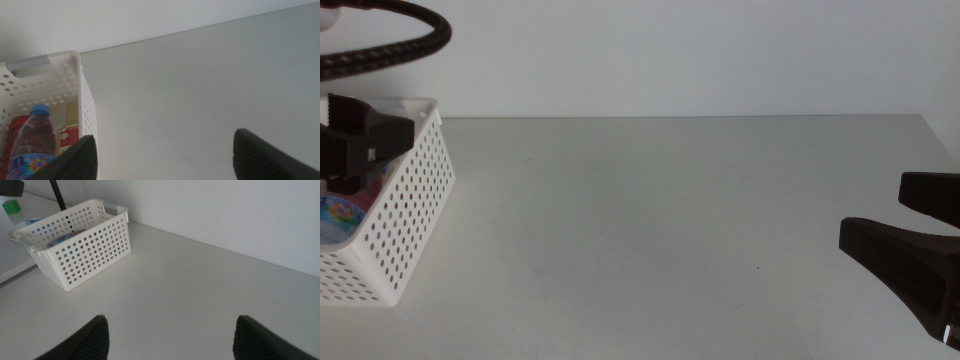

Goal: Use arms to grab the bottles and put them into the dustbin to the left of the table.

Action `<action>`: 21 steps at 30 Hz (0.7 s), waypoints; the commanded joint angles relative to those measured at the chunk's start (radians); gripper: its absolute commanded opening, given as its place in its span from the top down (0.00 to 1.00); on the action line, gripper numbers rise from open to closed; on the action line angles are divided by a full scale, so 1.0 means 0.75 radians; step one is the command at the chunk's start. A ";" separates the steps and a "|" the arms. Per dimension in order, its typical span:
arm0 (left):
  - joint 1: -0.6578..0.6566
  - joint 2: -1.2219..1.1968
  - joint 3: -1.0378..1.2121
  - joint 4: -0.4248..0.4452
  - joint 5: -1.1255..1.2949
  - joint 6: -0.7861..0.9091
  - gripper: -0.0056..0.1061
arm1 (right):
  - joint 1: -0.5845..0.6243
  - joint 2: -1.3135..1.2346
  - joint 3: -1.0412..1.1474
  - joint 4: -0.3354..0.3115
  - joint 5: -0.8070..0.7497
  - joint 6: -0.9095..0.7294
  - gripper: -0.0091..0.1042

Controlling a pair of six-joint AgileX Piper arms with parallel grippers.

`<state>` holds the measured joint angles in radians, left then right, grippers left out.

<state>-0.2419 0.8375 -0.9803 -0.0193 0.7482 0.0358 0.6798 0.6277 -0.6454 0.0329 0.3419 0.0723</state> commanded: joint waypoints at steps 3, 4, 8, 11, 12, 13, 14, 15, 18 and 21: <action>-0.007 -0.006 -0.010 0.002 -0.123 -0.022 0.14 | -0.006 0.000 -0.030 -0.028 -0.116 -0.013 0.36; -0.007 -0.010 0.006 0.010 -0.151 -0.022 0.14 | -0.017 0.000 -0.030 -0.044 -0.139 -0.013 0.36; 0.009 -0.128 0.130 0.018 -0.388 -0.022 0.14 | -0.167 -0.016 -0.030 -0.044 -0.252 -0.013 0.36; 0.056 -0.239 0.233 0.012 -0.466 -0.022 0.14 | -0.332 -0.064 -0.030 0.057 -0.275 -0.013 0.36; 0.078 -0.273 0.265 0.012 -0.466 -0.022 0.14 | -0.386 -0.080 -0.030 0.080 -0.269 -0.013 0.36; 0.102 -0.299 0.293 0.010 -0.466 -0.022 0.14 | -0.438 -0.095 -0.030 0.090 -0.269 -0.013 0.36; 0.125 -0.332 0.329 0.008 -0.466 -0.022 0.14 | -0.477 -0.108 -0.030 0.093 -0.269 -0.013 0.36; 0.148 -0.368 0.367 0.001 -0.466 -0.022 0.14 | -0.514 -0.124 -0.028 0.093 -0.267 -0.013 0.36; 0.201 -0.495 0.482 -0.051 -0.466 -0.022 0.14 | -0.627 -0.196 0.009 0.093 -0.269 -0.013 0.36; 0.220 -0.622 0.615 -0.104 -0.467 -0.022 0.14 | -0.700 -0.291 0.120 0.093 -0.271 -0.013 0.36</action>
<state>-0.0817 0.4106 -0.5383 -0.0603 0.4781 0.0350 0.1814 0.4360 -0.5640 0.1045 0.2097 0.0723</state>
